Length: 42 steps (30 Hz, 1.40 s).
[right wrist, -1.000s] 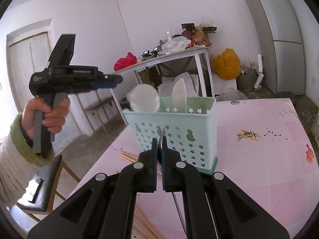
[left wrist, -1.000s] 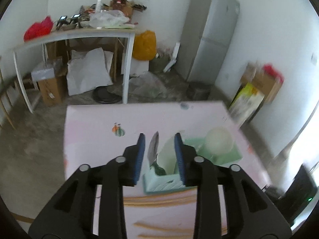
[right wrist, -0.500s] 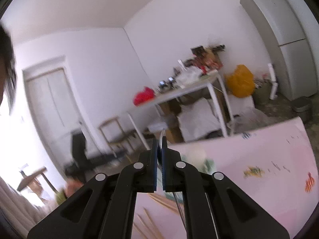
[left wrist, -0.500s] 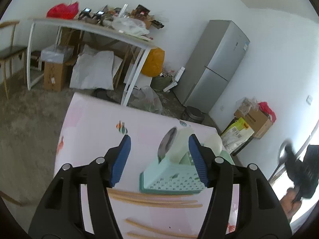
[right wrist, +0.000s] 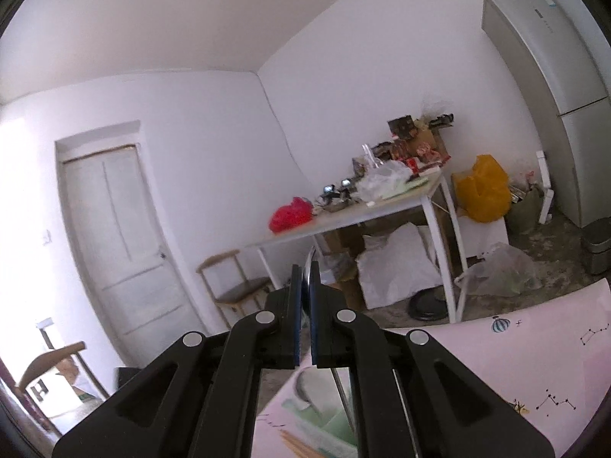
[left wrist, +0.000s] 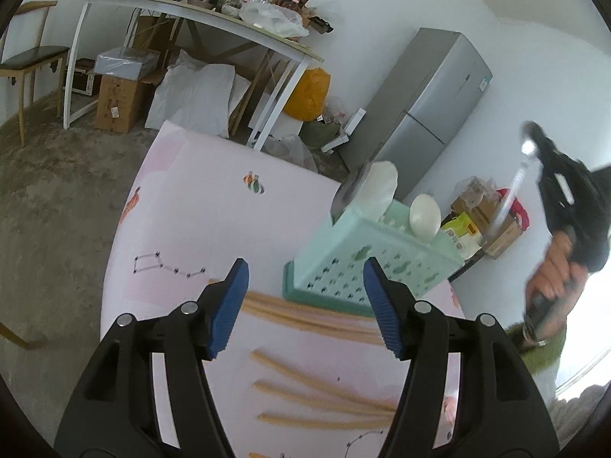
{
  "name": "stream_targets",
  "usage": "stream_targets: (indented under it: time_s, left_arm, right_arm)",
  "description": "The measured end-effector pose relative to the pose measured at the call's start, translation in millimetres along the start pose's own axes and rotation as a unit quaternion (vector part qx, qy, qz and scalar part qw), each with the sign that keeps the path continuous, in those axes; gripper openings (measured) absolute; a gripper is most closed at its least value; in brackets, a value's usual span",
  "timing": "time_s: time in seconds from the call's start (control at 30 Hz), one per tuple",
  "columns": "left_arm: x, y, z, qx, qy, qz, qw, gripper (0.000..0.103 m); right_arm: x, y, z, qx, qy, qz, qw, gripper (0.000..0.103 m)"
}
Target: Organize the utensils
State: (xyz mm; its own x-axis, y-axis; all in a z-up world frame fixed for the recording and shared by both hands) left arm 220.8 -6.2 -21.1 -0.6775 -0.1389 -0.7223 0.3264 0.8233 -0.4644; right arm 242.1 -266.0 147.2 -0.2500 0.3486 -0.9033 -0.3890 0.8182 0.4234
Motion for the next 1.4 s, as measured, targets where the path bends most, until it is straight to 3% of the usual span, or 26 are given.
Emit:
stream_targets:
  time_s: [0.27, 0.57, 0.6, 0.67, 0.73, 0.87, 0.97, 1.13, 1.23, 1.4]
  left_arm:
    - [16.2, 9.8, -4.8, -0.001, 0.006, -0.008, 0.9999, 0.059]
    - [21.5, 11.8, -6.1, -0.001, 0.006, -0.01, 0.9999, 0.06]
    - [21.8, 12.0, -6.6, -0.001, 0.006, -0.01, 0.9999, 0.06]
    - [23.2, 12.5, -8.9, -0.002, 0.005, -0.008, 0.9999, 0.06]
    - [24.4, 12.2, -11.1, -0.005, 0.005, -0.006, 1.0, 0.06]
    - [23.2, 11.9, -13.3, -0.017, 0.005, 0.002, 0.9998, 0.06]
    - [20.2, 12.3, -8.5, -0.052, 0.01, 0.031, 0.9981, 0.06]
    - [10.4, 7.4, 21.2, -0.084, 0.038, 0.088, 0.9918, 0.045]
    - [2.4, 11.7, 50.0, -0.09, 0.065, 0.097, 0.9892, 0.026]
    - [-0.9, 18.2, 112.8, -0.105, 0.123, 0.126, 0.9787, 0.009]
  right_arm:
    - [43.9, -37.2, 28.9, 0.038, 0.037, 0.003, 0.999, 0.004]
    - [74.4, -54.5, 2.5, 0.059, 0.069, 0.037, 0.995, 0.006]
    - [75.4, -54.9, -3.4, 0.063, 0.071, 0.04, 0.995, 0.008]
    - [74.6, -55.6, -13.6, 0.073, 0.064, 0.044, 0.994, 0.031]
    - [72.5, -52.4, -30.6, 0.079, 0.052, 0.048, 0.994, 0.039]
    - [74.5, -37.1, -55.2, 0.083, 0.049, 0.044, 0.994, 0.04]
    - [87.3, -17.9, -63.8, 0.079, 0.07, 0.04, 0.994, 0.04]
    - [140.7, 12.1, -57.8, 0.059, 0.154, 0.052, 0.985, 0.041]
    - [185.9, 32.0, -49.5, 0.04, 0.222, 0.066, 0.972, 0.041]
    - [248.7, 61.3, -42.5, 0.013, 0.307, 0.087, 0.948, 0.041]
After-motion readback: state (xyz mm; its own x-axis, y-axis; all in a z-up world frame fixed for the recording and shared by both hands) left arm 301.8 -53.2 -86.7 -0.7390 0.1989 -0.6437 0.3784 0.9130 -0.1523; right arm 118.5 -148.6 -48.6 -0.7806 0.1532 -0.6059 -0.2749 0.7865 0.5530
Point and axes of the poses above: each gripper's, at about its wrist camera, not at the fingertips, and z roughly the way its jaws point, y to its left, x to its underside, the point moved 6 cm from there along z, roughly the way its jaws point, and after that the axes turned 1 degree about z, right-handed, at the moved point
